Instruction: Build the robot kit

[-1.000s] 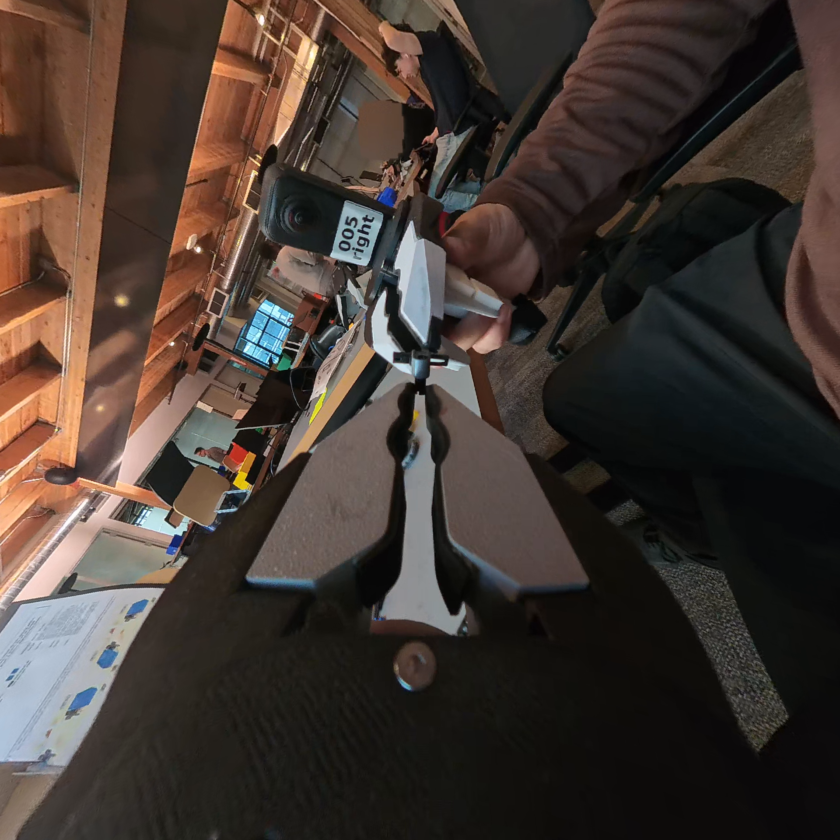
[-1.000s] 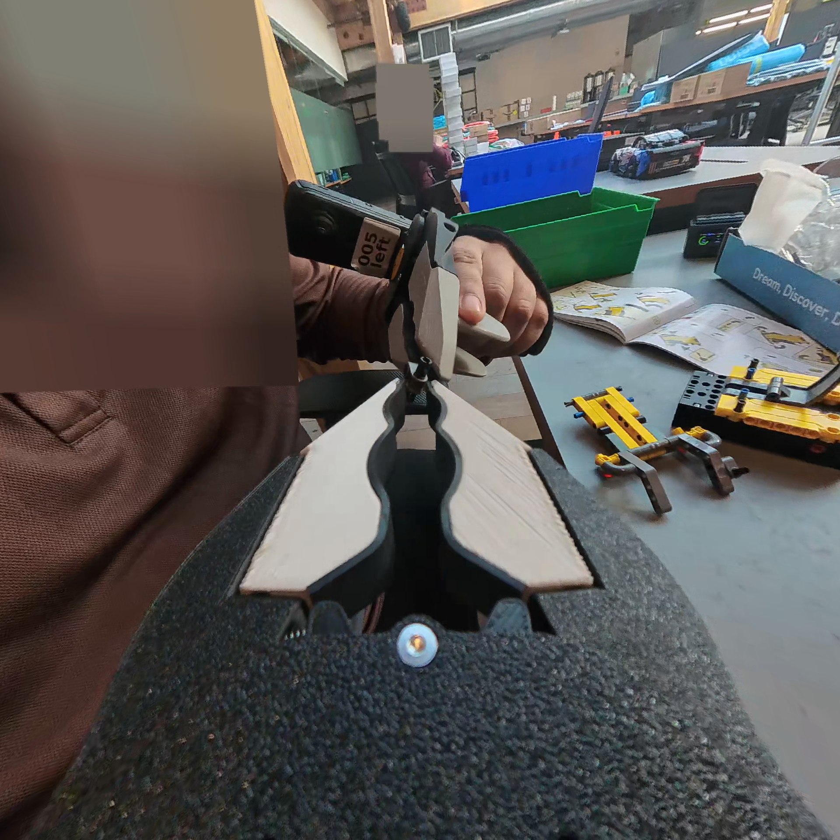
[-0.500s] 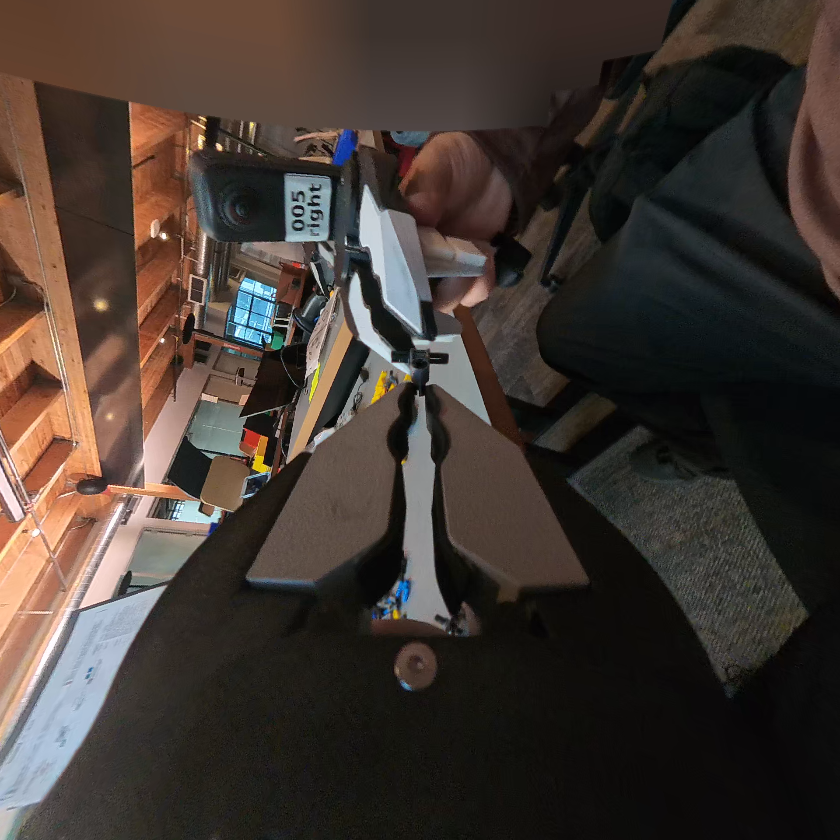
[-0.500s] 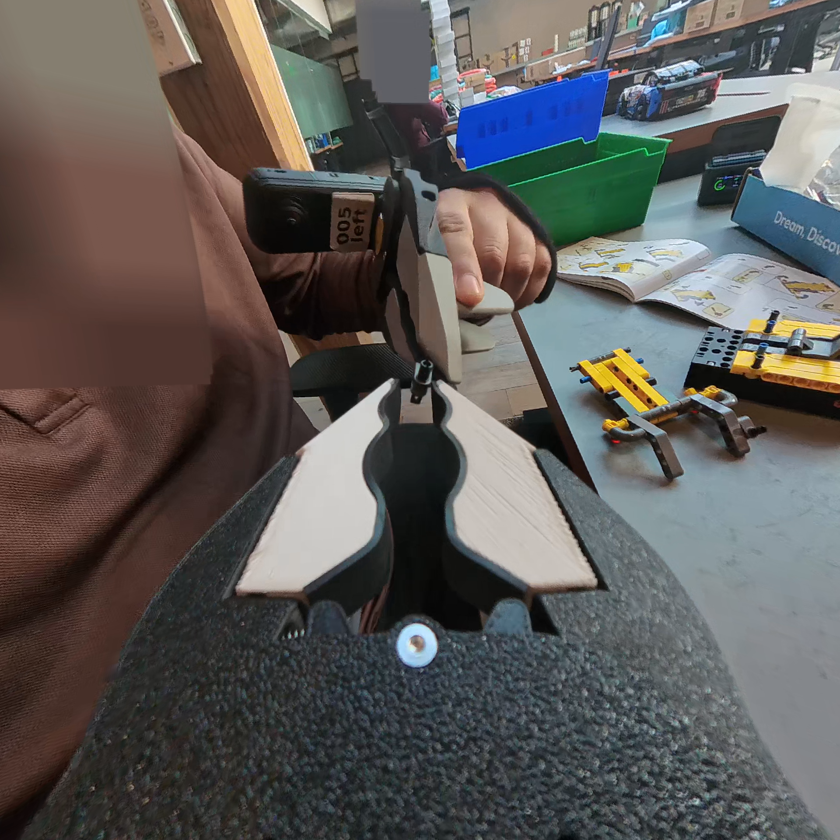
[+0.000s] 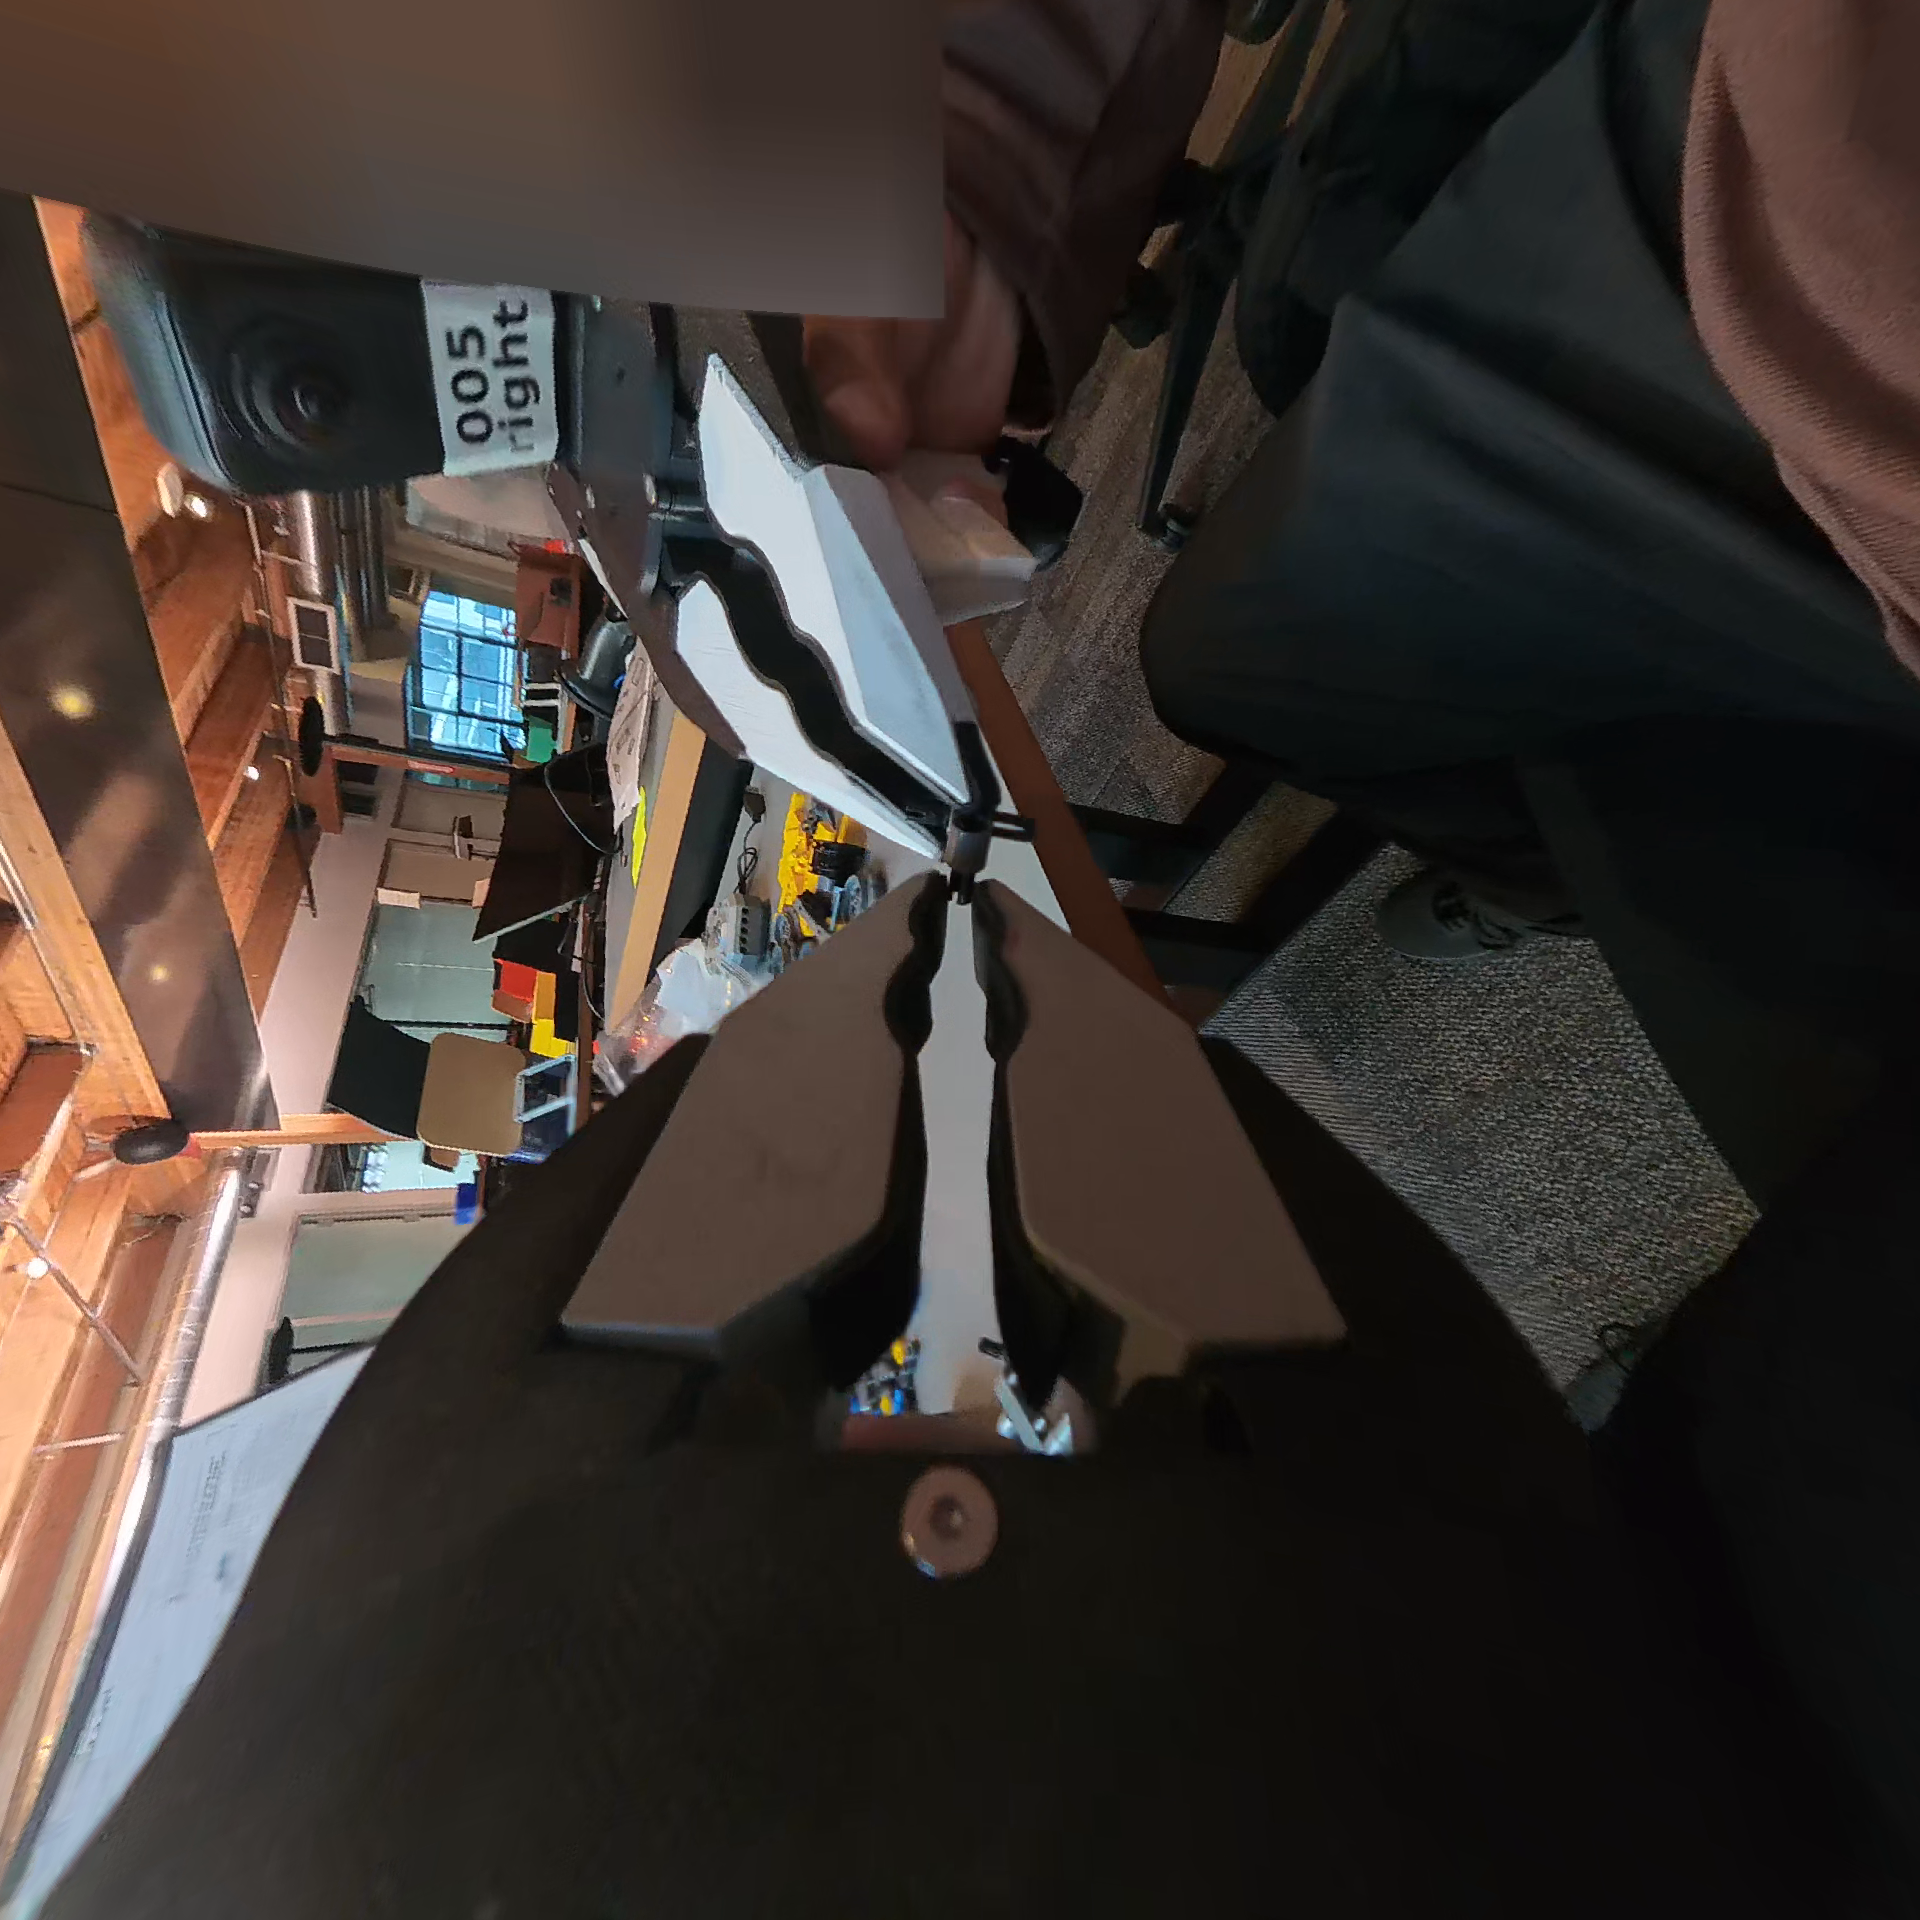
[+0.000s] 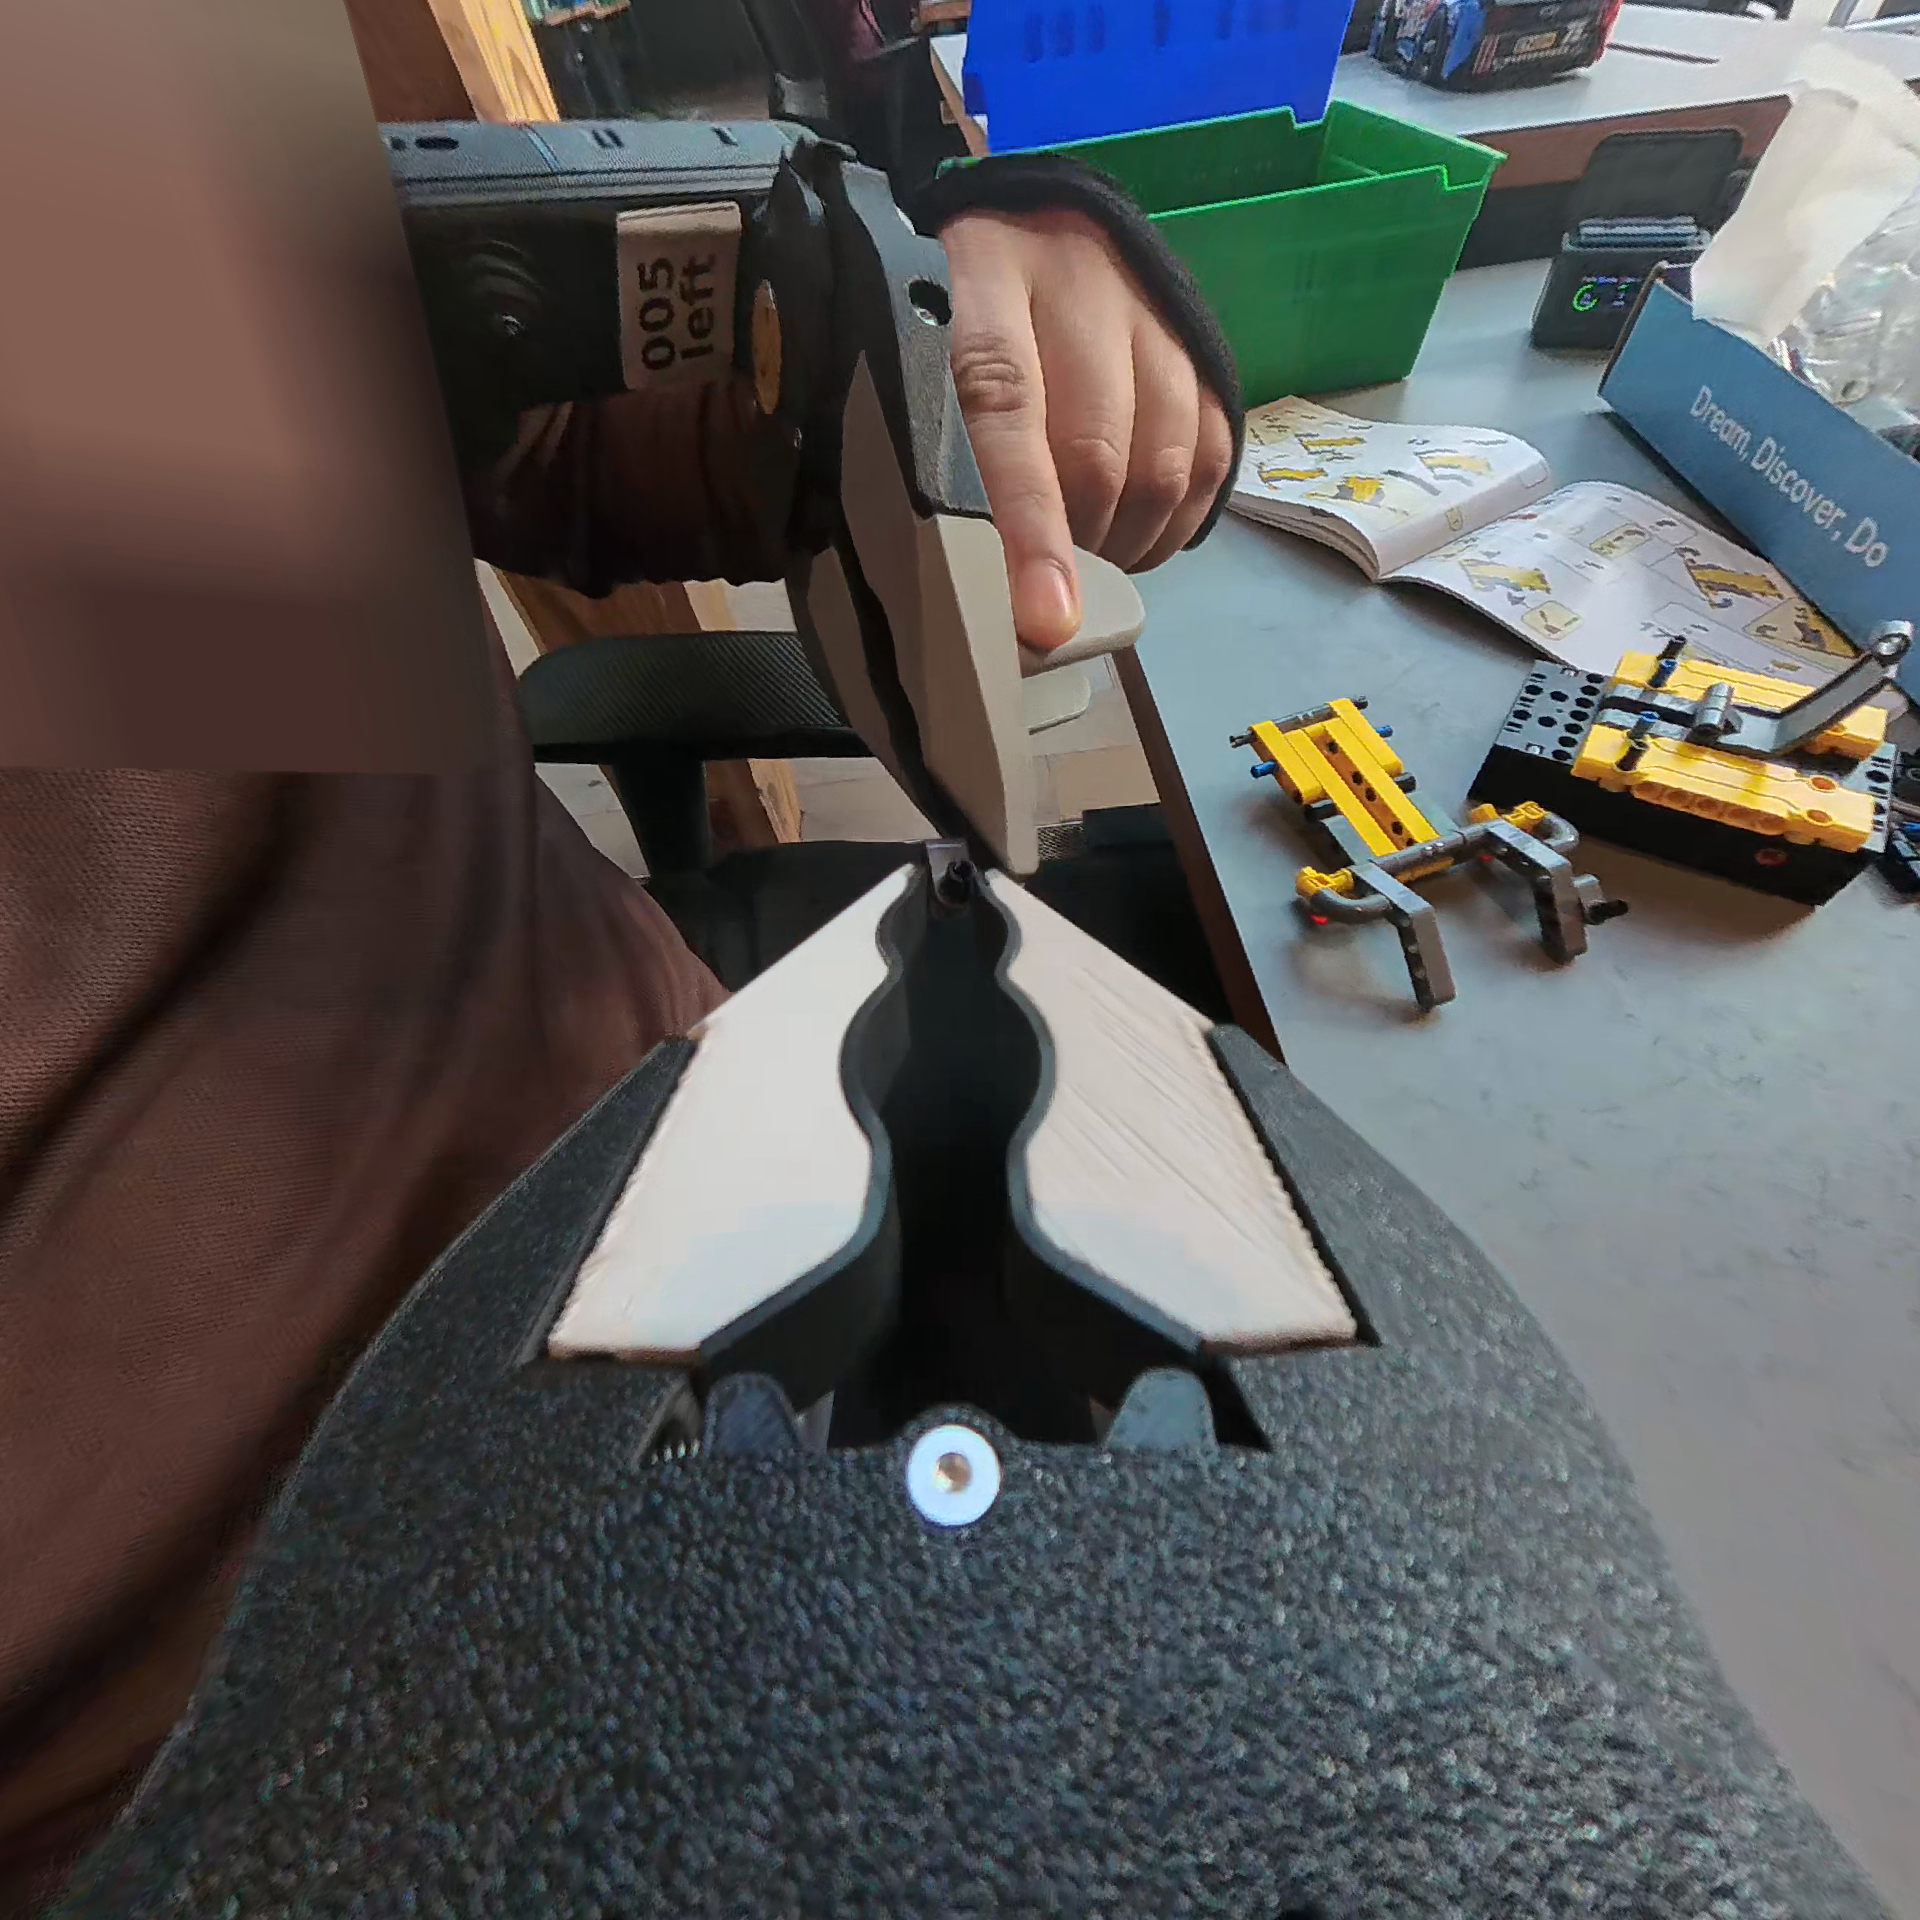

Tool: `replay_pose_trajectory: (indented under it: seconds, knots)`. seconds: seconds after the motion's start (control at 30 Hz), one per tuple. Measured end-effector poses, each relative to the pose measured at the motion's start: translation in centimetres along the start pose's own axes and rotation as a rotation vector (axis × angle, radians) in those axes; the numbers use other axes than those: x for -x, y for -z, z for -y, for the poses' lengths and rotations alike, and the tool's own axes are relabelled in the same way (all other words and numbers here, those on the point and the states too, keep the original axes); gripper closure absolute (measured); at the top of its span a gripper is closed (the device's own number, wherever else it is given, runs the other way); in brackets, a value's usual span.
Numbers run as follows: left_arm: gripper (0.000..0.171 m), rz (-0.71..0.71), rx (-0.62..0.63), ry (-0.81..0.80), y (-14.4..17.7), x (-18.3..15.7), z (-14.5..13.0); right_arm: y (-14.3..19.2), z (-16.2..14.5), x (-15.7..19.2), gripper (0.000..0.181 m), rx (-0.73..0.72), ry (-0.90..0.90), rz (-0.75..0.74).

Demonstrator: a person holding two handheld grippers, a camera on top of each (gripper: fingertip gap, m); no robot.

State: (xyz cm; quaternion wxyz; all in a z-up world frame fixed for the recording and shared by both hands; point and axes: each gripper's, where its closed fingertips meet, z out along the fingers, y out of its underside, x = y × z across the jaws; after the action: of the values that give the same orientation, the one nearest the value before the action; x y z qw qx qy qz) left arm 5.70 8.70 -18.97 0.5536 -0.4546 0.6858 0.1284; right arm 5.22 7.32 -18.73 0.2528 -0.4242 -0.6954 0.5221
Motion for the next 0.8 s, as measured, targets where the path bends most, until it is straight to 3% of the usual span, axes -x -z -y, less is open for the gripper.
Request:
replay_pose_trajectory:
  seconds: [0.13, 0.23, 0.33, 0.43, 0.57, 0.8]
  knots:
    - [0.167, -0.021, 0.034, 0.181, -0.1, -0.4, -1.4, -0.6, -0.8, -0.7, 0.178, 0.034, 0.046, -0.055]
    - [0.162, 0.016, 0.063, 0.399, 0.6, 0.4, -4.5, -1.1, -1.7, -2.0, 0.178, 0.044, 0.058, -0.102]
    - [0.166, 0.074, 0.260, 0.671, 1.2, 1.3, -10.4, -1.7, -2.7, -4.0, 0.178, 0.053, 0.080, -0.161]
    - [0.157, -0.036, 0.380, 0.906, 0.9, -0.5, -13.7, -2.6, -3.2, -5.8, 0.178, 0.054, 0.083, -0.203]
    - [0.148, -0.165, 0.414, 1.109, -0.3, -2.4, -15.1, -3.6, -3.8, -6.6, 0.178, 0.051, 0.074, -0.201]
    - [0.141, -0.239, 0.414, 1.199, -1.2, -3.1, -14.7, -3.4, -5.1, -7.1, 0.178, 0.055, 0.038, -0.219]
